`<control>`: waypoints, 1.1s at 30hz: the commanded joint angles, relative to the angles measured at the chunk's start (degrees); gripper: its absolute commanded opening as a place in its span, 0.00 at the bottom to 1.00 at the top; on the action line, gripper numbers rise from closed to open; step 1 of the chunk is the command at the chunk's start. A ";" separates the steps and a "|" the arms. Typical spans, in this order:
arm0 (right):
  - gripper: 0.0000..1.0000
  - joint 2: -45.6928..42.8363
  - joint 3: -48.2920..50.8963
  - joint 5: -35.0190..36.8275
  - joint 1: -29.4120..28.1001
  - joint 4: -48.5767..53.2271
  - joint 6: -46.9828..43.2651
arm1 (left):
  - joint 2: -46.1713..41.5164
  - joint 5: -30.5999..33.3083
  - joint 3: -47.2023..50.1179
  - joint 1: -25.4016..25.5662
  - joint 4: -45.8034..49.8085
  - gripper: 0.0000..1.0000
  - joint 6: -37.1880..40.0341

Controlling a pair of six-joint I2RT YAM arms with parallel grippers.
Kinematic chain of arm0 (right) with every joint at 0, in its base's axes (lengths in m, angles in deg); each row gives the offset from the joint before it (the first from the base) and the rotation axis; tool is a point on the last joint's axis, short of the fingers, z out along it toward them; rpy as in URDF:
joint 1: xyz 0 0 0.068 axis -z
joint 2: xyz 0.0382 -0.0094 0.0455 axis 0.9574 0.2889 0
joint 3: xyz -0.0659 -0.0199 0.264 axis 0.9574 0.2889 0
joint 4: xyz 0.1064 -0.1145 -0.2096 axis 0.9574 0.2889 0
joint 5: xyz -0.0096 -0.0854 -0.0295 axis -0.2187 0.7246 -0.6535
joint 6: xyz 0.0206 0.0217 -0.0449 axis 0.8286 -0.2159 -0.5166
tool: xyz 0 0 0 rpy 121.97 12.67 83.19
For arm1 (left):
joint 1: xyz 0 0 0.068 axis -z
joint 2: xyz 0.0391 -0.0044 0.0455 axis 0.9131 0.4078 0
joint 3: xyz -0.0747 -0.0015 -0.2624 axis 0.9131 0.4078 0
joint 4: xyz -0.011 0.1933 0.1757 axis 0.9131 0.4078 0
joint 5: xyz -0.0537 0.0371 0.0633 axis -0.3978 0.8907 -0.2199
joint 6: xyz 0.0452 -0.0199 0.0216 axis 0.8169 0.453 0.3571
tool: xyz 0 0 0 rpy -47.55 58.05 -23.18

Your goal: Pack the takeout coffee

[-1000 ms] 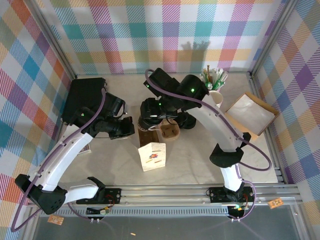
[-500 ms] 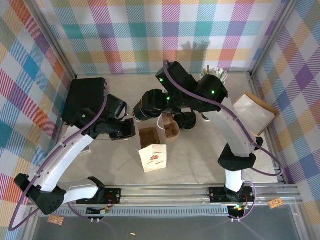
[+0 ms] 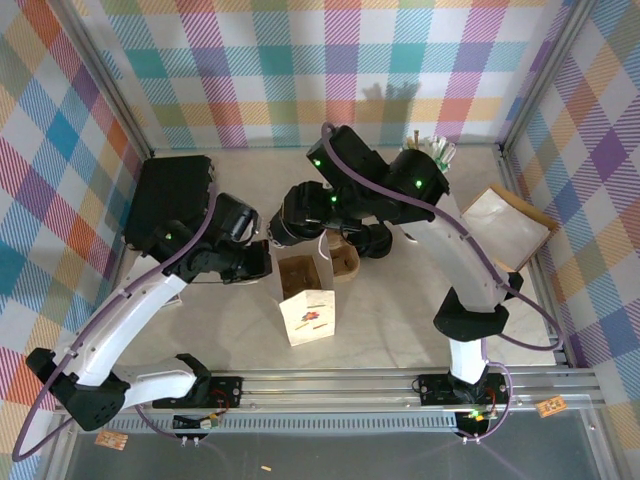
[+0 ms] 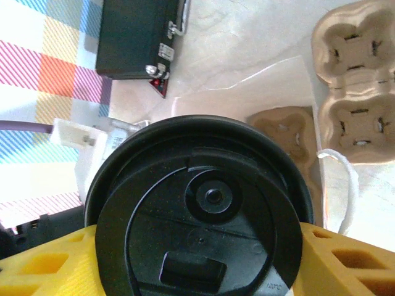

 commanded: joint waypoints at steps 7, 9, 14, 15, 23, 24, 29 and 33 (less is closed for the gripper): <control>0.37 6.57 -1.83 3.25 -1.87 6.24 -1.64 | -3.15 -0.13 3.07 0.58 -2.86 0.00 -1.57; 0.37 8.27 -2.93 4.07 -2.41 7.50 -1.50 | -3.34 -0.66 4.18 0.60 -4.23 0.00 -1.65; 0.37 10.39 -3.56 7.85 -3.86 8.60 -2.44 | -4.36 -2.77 6.20 0.55 -8.05 0.00 -2.17; 0.36 10.57 -3.40 8.50 -4.02 8.30 -3.08 | -4.38 -2.86 6.15 0.58 -8.31 0.00 -2.22; 0.38 11.90 -0.16 11.45 -5.18 7.38 -8.99 | -6.35 -5.76 9.53 0.60 -13.07 0.00 -1.50; 0.38 12.51 -0.59 11.03 -5.20 7.82 -9.37 | -6.72 -5.47 10.06 0.59 -13.04 0.00 -1.27; 0.38 11.37 -0.93 11.11 -5.35 12.46 -3.61 | -10.69 -3.43 11.99 0.59 -11.51 0.00 -2.17; 0.37 9.10 1.20 10.63 -5.44 12.53 -2.21 | -13.06 -5.37 13.02 0.58 -11.12 0.00 -1.54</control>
